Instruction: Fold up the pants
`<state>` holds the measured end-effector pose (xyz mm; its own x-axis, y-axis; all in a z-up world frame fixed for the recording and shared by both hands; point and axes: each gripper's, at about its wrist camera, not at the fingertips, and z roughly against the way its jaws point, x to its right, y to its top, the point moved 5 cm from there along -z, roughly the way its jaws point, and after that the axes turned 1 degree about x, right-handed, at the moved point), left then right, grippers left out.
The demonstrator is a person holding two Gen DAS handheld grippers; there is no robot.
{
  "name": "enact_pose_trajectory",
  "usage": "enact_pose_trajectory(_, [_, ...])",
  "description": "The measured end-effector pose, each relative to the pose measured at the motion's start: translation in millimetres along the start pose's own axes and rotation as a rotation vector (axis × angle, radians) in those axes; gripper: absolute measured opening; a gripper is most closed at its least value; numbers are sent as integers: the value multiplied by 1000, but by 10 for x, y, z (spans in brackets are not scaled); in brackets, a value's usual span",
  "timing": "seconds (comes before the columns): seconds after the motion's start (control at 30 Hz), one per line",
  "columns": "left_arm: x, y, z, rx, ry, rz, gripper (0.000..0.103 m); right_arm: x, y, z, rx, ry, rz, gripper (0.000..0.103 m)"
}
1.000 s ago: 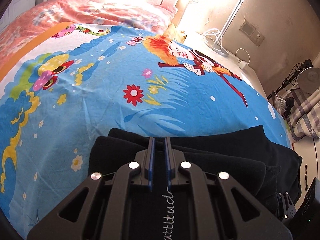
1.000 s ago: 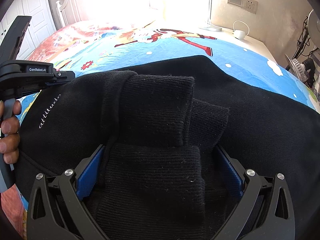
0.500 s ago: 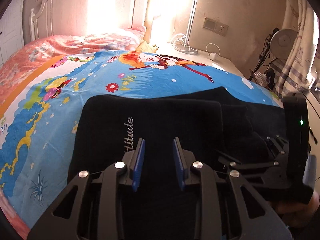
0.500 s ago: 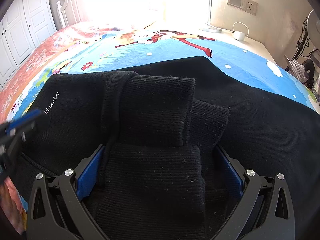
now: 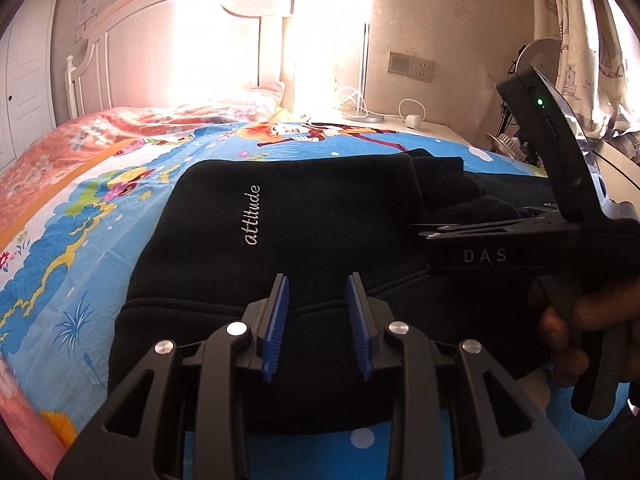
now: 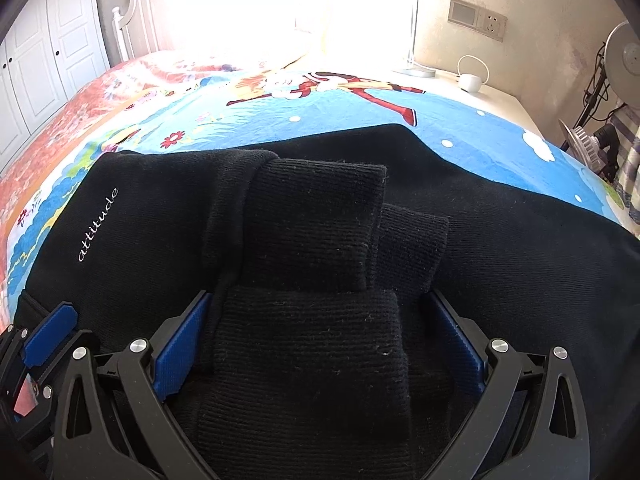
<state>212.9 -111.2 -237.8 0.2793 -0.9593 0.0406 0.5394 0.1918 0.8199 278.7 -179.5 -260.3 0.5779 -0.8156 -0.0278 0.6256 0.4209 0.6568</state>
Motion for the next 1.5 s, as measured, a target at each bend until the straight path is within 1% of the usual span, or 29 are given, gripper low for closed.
enact_pose_trajectory(0.03, [-7,-8,0,14,1,7,31,-31,43,88,25,15,-2,97])
enact_pose_trajectory(0.1, [-13,-23,12,39,1,16,31,-159,192,316,108,49,31,95])
enact_pose_trajectory(0.17, [-16,-35,19,54,3,21,31,-314,336,444,159,42,89,95])
enact_pose_trajectory(0.23, [-14,-40,27,62,8,24,31,-428,432,379,136,65,108,95])
enact_pose_trajectory(0.27, [-10,-42,33,63,11,21,31,-460,459,297,115,60,110,94])
enact_pose_trajectory(0.33, [-5,-49,57,60,16,15,31,-477,460,48,43,13,123,89])
enact_pose_trajectory(0.37, [-3,-52,72,56,15,12,31,-461,423,-92,-3,-28,132,89])
enact_pose_trajectory(0.4, [8,-59,96,53,13,2,32,-459,390,-153,-4,-69,153,91])
enact_pose_trajectory(0.47, [32,-64,171,41,4,-25,35,-512,341,-148,18,-111,202,92])
enact_pose_trajectory(0.5, [26,-57,235,37,-1,-30,43,-532,325,-143,24,-130,221,92])
enact_pose_trajectory(0.53, [3,-43,323,47,-11,-17,60,-542,314,-145,27,-141,235,92])
enact_pose_trajectory(0.57, [-53,-18,443,80,-20,10,65,-535,300,-148,30,-141,236,92])
enact_pose_trajectory(0.6, [-125,11,562,117,-12,36,68,-514,294,-151,30,-135,225,93])
enact_pose_trajectory(0.67, [-302,67,727,167,24,77,68,-486,285,-159,31,-128,212,93])
enact_pose_trajectory(0.73, [-528,110,786,186,51,152,68,-512,277,-155,38,-140,220,93])
enact_pose_trajectory(0.8, [-777,109,701,155,50,241,68,-528,277,-160,42,-147,223,93])
enact_pose_trajectory(0.9, [-1077,12,563,105,15,386,68,-521,265,-151,43,-145,223,93])
enact_pose_trajectory(0.97, [-1152,-79,429,47,-44,431,67,-523,264,-150,44,-147,223,93])
enact_pose_trajectory(1.0, [-1156,-138,348,9,-81,448,66,-523,262,-145,45,-150,225,93])
enact_pose_trajectory(1.07, [-1145,-237,277,-22,-133,474,63,-521,260,-141,46,-151,226,93])
enact_pose_trajectory(1.13, [-1133,-303,237,-43,-146,483,62,-527,257,-140,44,-151,225,93])
enact_pose_trajectory(1.27, [-1137,-329,226,-50,-177,502,59,-523,235,-48,45,-143,214,93])
enact_pose_trajectory(1.3, [-1149,-329,207,-52,-185,509,59,-544,220,39,55,-119,210,93])
enact_pose_trajectory(1.33, [-1161,-337,206,-47,-195,520,59,-594,201,150,77,-73,214,93])
enact_pose_trajectory(1.37, [-1165,-338,207,-44,-200,525,60,-665,172,269,103,-35,236,93])
enact_pose_trajectory(1.4, [-1165,-337,203,-43,-200,523,60,-735,122,369,124,-25,273,93])
enact_pose_trajectory(1.43, [-1163,-336,202,-44,-201,522,60,-783,57,419,128,-34,313,93])
enact_pose_trajectory(1.47, [-1171,-336,200,-44,-206,528,60,-788,-15,412,107,-46,335,92])
enact_pose_trajectory(1.5, [-1178,-338,200,-44,-213,535,60,-739,-83,367,67,-57,327,91])
